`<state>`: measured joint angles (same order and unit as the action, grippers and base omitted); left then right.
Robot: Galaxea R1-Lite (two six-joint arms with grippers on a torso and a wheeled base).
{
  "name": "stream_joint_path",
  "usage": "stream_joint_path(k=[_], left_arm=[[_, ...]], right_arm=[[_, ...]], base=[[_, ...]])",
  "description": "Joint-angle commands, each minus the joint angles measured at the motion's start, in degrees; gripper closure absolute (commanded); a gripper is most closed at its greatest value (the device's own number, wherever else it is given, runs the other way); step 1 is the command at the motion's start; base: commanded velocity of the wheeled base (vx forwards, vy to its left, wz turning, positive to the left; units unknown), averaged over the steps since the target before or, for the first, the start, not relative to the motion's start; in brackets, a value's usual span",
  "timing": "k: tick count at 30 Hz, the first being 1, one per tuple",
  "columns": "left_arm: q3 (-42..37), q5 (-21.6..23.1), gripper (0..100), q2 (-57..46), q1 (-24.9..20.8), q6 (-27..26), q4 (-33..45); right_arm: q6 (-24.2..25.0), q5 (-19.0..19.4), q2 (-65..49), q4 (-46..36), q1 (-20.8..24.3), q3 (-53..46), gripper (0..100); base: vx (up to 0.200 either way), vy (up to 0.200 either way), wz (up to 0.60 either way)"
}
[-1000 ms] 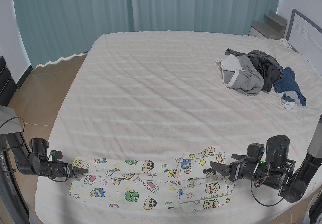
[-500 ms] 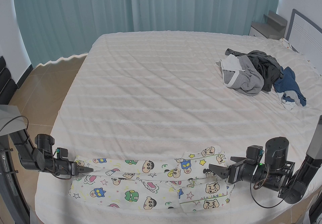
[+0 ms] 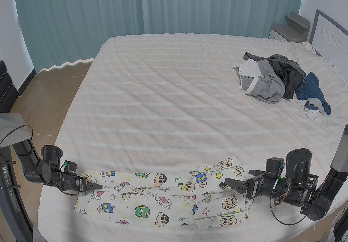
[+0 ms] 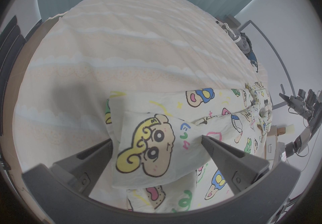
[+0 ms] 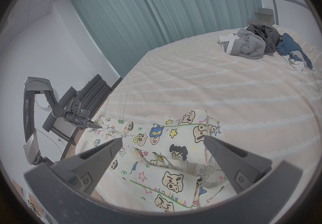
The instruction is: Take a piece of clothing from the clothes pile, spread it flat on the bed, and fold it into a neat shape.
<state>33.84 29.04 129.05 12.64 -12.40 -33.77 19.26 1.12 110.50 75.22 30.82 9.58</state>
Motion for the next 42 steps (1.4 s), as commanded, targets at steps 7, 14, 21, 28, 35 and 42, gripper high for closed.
stream_joint_path(k=[7, 14, 21, 28, 35, 42], left_arm=[[-0.2, -1.8, 100, 0.2, -1.4, -0.1, -0.1], [-1.4, -1.4, 100, 0.0, -1.4, -1.3, -0.1], [-2.3, -1.4, 100, -0.4, -0.8, -1.3, -0.2], [-2.2, -1.3, 100, -1.6, 2.9, -1.3, -0.2], [-2.3, -1.0, 100, -2.2, 5.6, -2.5, -0.1], [-2.2, 1.9, 100, -4.3, 10.6, -3.2, 0.1]], right_arm=[[0.0, -0.1, 0.1, 0.0, 0.0, 0.1, 0], [0.0, 0.0, 0.2, 0.0, -0.1, 0.1, 0], [0.0, 0.0, 0.2, 0.0, -0.1, 0.0, 0], [0.2, 0.0, 0.2, 0.0, -0.2, 0.1, 0], [0.7, 0.0, 0.1, 0.0, -0.2, 0.1, 0], [1.3, -0.1, 0.0, 0.0, -0.4, 0.0, 0]], base=[[0.0, 0.0, 0.0], [0.0, 0.0, 0.0], [0.0, 0.0, 0.0], [0.0, 0.0, 0.0], [0.0, 0.0, 0.0], [0.0, 0.0, 0.0]])
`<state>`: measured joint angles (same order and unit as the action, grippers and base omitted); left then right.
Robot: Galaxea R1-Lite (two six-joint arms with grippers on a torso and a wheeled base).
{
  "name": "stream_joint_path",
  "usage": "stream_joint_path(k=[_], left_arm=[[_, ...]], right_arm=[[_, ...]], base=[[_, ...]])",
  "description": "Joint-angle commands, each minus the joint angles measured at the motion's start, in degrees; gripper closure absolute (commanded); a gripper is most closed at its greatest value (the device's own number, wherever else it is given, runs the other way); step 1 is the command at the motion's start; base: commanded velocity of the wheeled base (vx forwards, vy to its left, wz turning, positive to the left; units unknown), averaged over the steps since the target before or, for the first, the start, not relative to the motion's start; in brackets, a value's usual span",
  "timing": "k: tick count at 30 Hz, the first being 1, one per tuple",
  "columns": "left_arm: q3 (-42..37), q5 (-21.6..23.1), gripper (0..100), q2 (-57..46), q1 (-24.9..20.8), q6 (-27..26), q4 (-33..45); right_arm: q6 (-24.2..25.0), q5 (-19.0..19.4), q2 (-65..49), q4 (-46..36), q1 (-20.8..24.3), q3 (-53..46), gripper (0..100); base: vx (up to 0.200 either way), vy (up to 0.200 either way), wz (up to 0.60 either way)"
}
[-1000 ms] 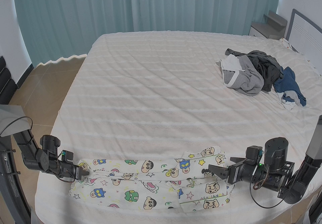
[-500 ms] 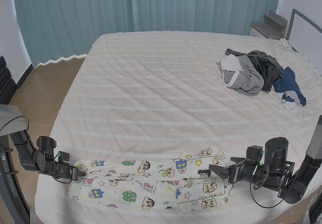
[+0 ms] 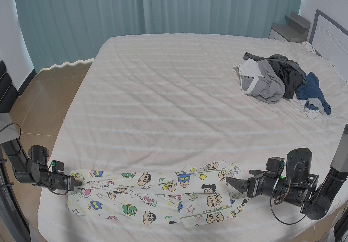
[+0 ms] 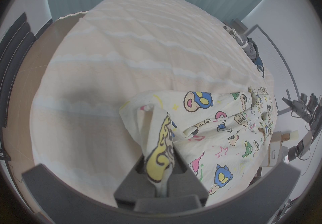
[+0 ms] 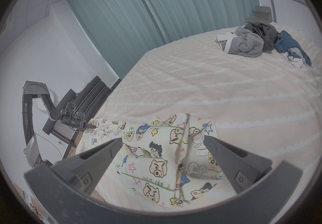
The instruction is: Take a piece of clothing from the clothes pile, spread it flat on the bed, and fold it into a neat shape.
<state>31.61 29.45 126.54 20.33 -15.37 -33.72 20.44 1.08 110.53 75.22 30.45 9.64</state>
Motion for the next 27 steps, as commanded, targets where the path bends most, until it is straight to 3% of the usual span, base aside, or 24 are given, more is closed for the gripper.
stream_joint_path(k=[1, 12, 21, 27], left_arm=[[0.1, 1.8, 100, -2.2, 3.7, -0.2, 0.1], [0.6, 3.3, 100, -3.9, 10.7, -2.1, 1.9], [6.9, 7.1, 100, -6.7, 20.0, -7.0, 13.6], [15.7, 9.0, 100, -6.3, 26.9, -8.2, 22.5]], right_arm=[[0.1, 0.0, -0.1, 0.0, 0.0, -0.1, 0], [0.1, 0.0, -0.1, 0.0, 0.0, -0.2, 0], [0.3, 0.1, -0.1, 0.1, -0.1, -0.5, 0], [0.5, 0.1, 0.0, 0.1, -0.1, -0.4, 0]], base=[[0.0, 0.0, 0.0], [0.0, 0.0, 0.0], [0.0, 0.0, 0.0], [0.0, 0.0, 0.0]])
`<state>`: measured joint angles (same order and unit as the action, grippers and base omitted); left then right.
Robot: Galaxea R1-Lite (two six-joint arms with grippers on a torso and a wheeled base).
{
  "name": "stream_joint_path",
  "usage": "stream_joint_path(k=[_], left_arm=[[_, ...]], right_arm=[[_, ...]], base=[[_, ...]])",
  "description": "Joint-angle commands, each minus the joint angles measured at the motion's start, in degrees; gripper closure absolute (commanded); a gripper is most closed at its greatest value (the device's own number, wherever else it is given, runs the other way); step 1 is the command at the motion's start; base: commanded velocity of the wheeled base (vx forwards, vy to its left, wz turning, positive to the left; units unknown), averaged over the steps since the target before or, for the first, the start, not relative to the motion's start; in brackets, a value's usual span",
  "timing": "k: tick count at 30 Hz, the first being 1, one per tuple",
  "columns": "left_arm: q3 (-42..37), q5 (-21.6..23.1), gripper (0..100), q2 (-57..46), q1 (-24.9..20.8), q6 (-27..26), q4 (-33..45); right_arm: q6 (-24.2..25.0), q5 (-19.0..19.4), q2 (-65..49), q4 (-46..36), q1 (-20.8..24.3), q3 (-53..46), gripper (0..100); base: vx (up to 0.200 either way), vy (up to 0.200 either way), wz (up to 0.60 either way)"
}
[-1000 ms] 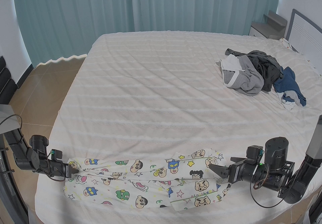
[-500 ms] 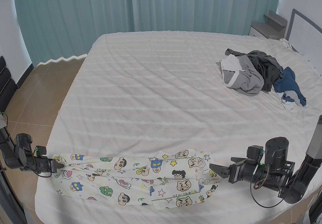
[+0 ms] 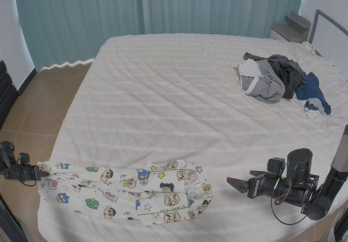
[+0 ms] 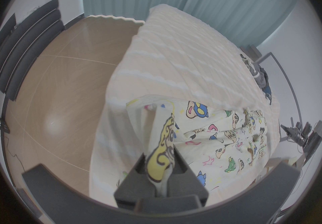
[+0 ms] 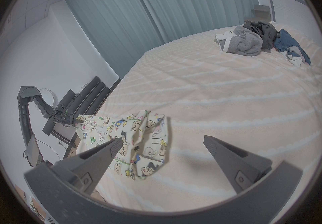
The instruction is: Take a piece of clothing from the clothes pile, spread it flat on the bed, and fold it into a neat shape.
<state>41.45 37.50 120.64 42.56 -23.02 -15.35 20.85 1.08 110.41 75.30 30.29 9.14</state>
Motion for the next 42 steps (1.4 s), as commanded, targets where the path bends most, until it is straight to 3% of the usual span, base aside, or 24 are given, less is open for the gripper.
stream_joint_path(k=[1, 10, 13, 18, 23, 27, 30, 31, 32, 35, 42], left_arm=[[6.8, 1.1, 100, -0.4, 5.2, -0.5, 5.2], [14.7, 2.7, 100, -3.1, 8.9, -2.1, 18.8], [14.6, 7.0, 100, -7.3, 8.2, -2.1, 24.8], [14.1, 9.0, 100, -13.0, 4.2, -2.1, 31.5], [14.1, 10.4, 100, -18.5, -2.5, -1.7, 37.6], [14.1, 10.4, 100, -23.6, -12.0, -0.1, 42.6], [14.1, 10.5, 100, -25.3, -15.9, 1.0, 43.3], [14.1, 10.5, 100, -26.1, -19.6, 1.9, 43.4], [14.1, 10.5, 100, -26.1, -19.6, 1.9, 43.4], [14.2, 10.5, 100, -26.8, -26.7, 2.9, 43.2], [14.8, 10.4, 100, -26.9, -35.9, 3.7, 42.9]], right_arm=[[0.1, 0.1, 0.1, 0.0, 0.0, 0.1, 0], [0.1, 0.1, 0.0, 0.0, 0.0, 0.1, 0], [0.1, 0.1, -0.1, 0.0, 0.0, 0.2, 0], [0.1, 0.1, -0.1, 0.0, 0.0, 0.2, 0], [0.1, 0.0, -0.3, 0.0, 0.0, 0.2, 0], [0.2, 0.1, -0.3, 0.1, -0.1, 0.2, 0], [0.2, 0.1, -0.4, 0.0, -0.1, 0.2, 0], [0.2, 0.1, -0.4, 0.1, -0.1, 0.2, 0], [0.2, 0.1, -0.4, 0.1, -0.1, 0.2, 0], [0.2, 0.1, -0.4, 0.1, -0.1, 0.3, 0], [0.2, 0.1, -0.4, 0.1, -0.1, 0.2, 0]], base=[[0.0, 0.0, 0.0], [0.0, 0.0, 0.0], [0.0, 0.0, 0.0], [0.0, 0.0, 0.0], [0.0, 0.0, 0.0], [0.0, 0.0, 0.0], [0.0, 0.0, 0.0], [0.0, 0.0, 0.0], [0.0, 0.0, 0.0], [0.0, 0.0, 0.0], [0.0, 0.0, 0.0]])
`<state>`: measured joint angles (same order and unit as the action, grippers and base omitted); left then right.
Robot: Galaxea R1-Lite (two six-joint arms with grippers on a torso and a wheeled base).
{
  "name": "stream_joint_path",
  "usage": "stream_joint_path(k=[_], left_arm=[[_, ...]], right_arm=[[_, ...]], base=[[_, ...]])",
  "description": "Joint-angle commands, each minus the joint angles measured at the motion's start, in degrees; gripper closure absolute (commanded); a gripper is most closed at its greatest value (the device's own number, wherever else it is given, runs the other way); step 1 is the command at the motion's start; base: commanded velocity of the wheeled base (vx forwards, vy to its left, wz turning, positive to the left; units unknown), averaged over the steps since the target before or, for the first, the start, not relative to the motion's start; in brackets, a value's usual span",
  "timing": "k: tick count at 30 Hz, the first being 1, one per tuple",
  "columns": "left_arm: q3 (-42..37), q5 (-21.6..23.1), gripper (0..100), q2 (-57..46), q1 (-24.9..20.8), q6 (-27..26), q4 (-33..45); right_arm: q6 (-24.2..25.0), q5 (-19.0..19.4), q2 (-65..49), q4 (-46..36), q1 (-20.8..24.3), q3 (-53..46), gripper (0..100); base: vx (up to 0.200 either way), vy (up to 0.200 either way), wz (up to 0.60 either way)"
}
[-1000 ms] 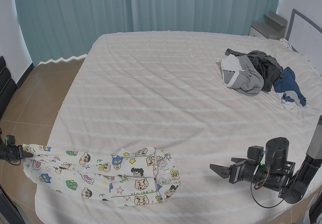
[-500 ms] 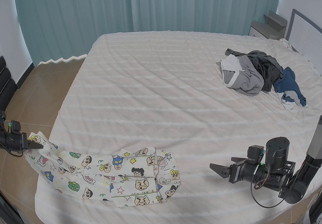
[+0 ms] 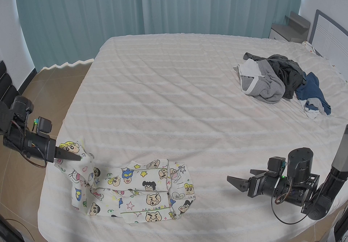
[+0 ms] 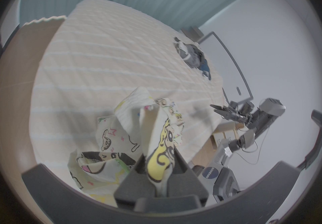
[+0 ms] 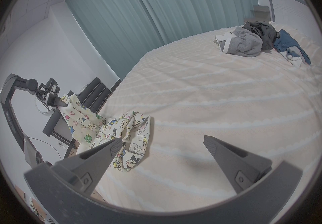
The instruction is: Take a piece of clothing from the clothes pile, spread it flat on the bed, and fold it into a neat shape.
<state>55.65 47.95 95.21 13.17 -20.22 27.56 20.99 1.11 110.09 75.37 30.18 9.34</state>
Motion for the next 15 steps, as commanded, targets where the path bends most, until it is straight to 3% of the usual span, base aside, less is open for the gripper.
stream_joint_path(k=[1, 15], left_arm=[[1.0, 0.0, 100, -1.3, -8.9, 1.4, -0.5], [4.8, -0.1, 100, 7.9, -21.2, 2.6, -7.4]], right_arm=[[0.0, 0.0, -0.1, 0.0, 0.1, 0.1, 0], [-0.1, 0.0, 0.2, 0.0, 0.1, 0.3, 0]], base=[[0.0, 0.0, 0.0], [0.0, 0.0, 0.0]])
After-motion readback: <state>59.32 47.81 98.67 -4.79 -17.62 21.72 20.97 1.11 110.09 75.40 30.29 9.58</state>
